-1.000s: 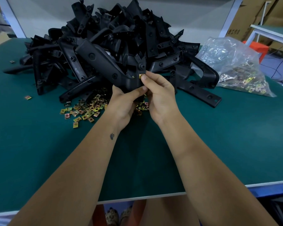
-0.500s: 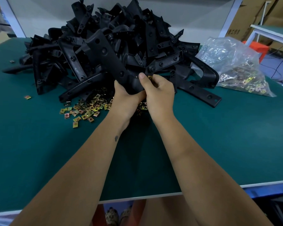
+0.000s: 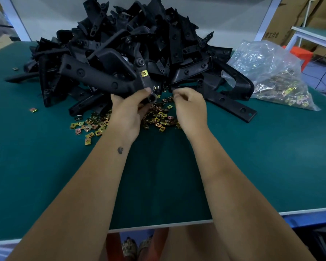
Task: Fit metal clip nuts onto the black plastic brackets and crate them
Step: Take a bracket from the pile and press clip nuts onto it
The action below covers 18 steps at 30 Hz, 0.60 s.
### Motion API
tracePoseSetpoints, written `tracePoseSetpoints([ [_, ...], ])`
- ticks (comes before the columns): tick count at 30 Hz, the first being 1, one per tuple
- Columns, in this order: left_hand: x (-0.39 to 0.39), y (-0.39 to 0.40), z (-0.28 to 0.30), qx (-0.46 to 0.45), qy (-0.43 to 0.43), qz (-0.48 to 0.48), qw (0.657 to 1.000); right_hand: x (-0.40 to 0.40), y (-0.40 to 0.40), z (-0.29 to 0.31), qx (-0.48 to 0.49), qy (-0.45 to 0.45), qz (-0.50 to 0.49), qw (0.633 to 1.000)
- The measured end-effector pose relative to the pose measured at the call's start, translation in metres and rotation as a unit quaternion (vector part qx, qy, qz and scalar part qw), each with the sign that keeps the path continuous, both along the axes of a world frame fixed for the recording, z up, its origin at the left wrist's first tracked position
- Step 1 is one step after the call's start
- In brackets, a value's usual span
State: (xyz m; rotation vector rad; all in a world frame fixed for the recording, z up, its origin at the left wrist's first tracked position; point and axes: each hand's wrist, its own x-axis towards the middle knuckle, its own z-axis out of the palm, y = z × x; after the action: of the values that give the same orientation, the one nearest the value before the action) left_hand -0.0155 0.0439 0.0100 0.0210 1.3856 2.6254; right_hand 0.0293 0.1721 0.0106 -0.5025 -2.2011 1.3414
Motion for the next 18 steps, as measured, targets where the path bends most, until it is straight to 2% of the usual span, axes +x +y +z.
tracePoseSetpoints([
  [3, -0.002, -0.004, 0.002, 0.027, -0.023, -0.022, 0.999, -0.002, 0.007, -0.006, 0.117, -0.098, 0.025, 0.988],
  [5, -0.002, -0.006, 0.002, 0.039, -0.035, -0.035, 0.998, -0.004, 0.006, -0.009, 0.208, -0.162, 0.05, 0.963],
  [7, -0.001, -0.006, 0.003, 0.039, -0.038, -0.043, 0.998, -0.004, 0.005, -0.012, 0.276, -0.184, 0.065, 0.941],
  [13, 0.002, -0.004, 0.003, 0.004, -0.023, -0.046, 0.999, -0.002, 0.005, -0.011, 0.26, -0.152, 0.062, 0.951],
  [18, 0.002, -0.003, 0.003, 0.0, -0.018, -0.048, 0.999, 0.0, 0.002, -0.01, 0.305, -0.166, 0.043, 0.937],
])
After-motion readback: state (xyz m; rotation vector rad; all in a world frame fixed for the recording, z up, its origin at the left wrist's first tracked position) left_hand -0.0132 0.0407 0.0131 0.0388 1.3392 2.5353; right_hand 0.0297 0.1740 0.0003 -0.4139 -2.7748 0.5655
